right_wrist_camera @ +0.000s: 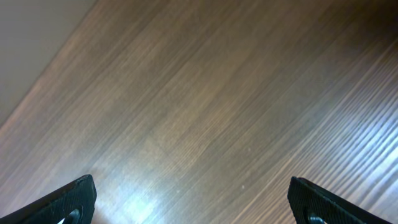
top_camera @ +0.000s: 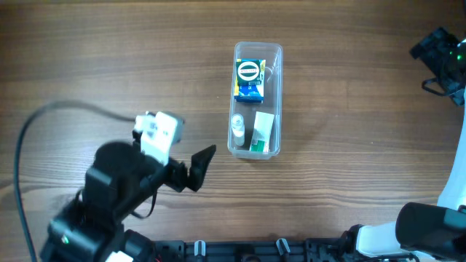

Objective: Pack container

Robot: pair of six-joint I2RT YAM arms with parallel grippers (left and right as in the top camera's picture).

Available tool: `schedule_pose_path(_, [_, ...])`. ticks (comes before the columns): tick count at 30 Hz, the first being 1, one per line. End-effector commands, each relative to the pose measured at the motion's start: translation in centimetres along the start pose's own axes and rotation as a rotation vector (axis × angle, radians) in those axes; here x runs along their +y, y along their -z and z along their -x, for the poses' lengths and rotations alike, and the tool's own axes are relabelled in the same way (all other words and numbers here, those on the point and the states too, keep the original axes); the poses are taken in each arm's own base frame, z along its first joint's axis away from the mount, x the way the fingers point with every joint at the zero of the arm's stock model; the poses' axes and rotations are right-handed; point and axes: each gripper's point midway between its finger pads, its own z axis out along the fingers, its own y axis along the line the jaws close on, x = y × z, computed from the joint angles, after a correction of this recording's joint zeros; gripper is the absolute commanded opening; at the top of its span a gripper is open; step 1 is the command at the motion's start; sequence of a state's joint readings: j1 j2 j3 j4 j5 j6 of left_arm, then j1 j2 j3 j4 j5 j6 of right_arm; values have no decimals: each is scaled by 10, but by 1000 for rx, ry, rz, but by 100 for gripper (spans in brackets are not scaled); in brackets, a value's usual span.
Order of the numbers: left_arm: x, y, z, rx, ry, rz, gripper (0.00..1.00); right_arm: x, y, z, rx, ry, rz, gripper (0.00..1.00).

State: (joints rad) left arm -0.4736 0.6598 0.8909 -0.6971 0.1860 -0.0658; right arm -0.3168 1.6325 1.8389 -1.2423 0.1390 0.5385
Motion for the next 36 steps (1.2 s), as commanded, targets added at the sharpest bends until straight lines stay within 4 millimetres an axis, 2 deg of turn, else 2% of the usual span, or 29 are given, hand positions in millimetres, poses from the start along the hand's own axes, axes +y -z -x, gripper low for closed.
schedule_pose_path(1, [-1, -5, -37, -142, -193, -130, 100, 0, -2, 0, -1, -9, -9, 100])
schedule_pose_path(6, [23, -1, -57, -315, -214, -80, 100, 0, -2, 0, -1, -9, -8, 100])
schedule_pose_path(16, [48, 5, -57, -487, -301, 50, 100, 0, -2, 0, -1, -9, -9, 100])
schedule_pose_path(20, [59, -1, -65, -512, -284, 81, 100, 0, -2, 0, -1, -9, -8, 100])
schedule_pose_path(23, [85, -2, -68, -529, -119, 175, 100, 0, -2, 0, -1, -9, -8, 100])
schedule_pose_path(24, [89, -3, -69, -535, -112, 197, 100, 0, -2, 0, -1, -9, -9, 100])
schedule_pose_path(32, [110, -7, -78, -545, -91, 280, 100, 0, -2, 0, -1, -9, -9, 100])
schedule_pose_path(36, [123, -14, -98, -465, -31, 319, 100, 0, -2, 0, -1, -9, -8, 100])
